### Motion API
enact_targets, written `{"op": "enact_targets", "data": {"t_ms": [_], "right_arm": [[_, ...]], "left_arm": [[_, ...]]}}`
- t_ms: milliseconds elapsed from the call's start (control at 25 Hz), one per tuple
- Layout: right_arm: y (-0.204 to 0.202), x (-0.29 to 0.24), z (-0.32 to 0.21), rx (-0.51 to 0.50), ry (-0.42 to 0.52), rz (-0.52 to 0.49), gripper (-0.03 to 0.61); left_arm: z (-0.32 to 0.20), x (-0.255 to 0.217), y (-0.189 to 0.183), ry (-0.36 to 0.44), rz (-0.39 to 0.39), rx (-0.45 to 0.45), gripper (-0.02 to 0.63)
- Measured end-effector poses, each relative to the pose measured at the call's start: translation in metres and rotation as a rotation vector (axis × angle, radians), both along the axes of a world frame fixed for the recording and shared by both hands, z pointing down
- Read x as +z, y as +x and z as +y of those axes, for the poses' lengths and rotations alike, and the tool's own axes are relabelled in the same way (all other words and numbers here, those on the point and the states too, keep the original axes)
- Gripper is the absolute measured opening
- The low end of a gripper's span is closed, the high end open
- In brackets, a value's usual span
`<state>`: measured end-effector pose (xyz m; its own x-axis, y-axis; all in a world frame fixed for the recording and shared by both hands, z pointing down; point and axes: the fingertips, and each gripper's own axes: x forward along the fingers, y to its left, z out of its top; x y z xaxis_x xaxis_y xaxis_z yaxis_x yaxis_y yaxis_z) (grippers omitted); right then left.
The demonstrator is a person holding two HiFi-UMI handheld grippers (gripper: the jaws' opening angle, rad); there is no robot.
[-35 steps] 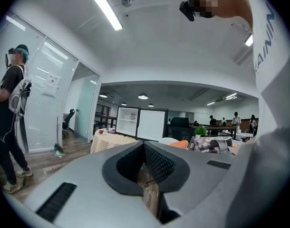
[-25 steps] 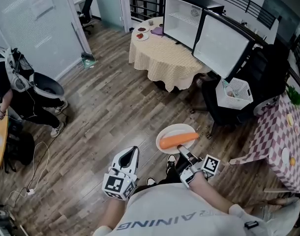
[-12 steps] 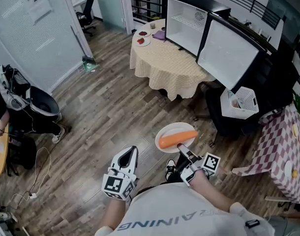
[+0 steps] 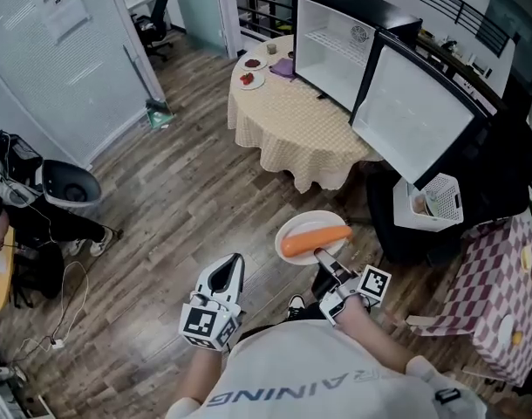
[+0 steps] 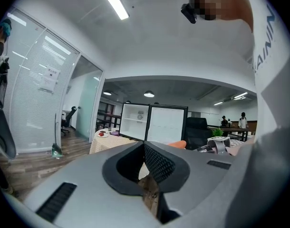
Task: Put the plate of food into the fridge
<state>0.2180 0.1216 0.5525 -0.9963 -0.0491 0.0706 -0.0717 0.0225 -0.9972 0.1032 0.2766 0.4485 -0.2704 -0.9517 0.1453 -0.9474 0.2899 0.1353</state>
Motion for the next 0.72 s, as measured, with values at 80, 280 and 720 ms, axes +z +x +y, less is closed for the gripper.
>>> {"op": "enact_targets", "data": {"t_ms": [80,280,720], "right_arm": [[-0.005,0.002,-0.016,-0.005,-0.005,0.003,0.034],[-0.012,0.008,-0.051,-0.01,-0.033,0.002,0.034],[-0.031,0.035,-0.083,0.018,-0.072,0.053,0.034]], "left_arm": [[-0.016,-0.001,-0.005,-0.005,-0.001,-0.008,0.009],[-0.043,0.003,-0.013,-0.034,0.004,-0.041,0.009],[-0.085,0.018,-0.036,-0.062,0.033,-0.009,0.009]]}}
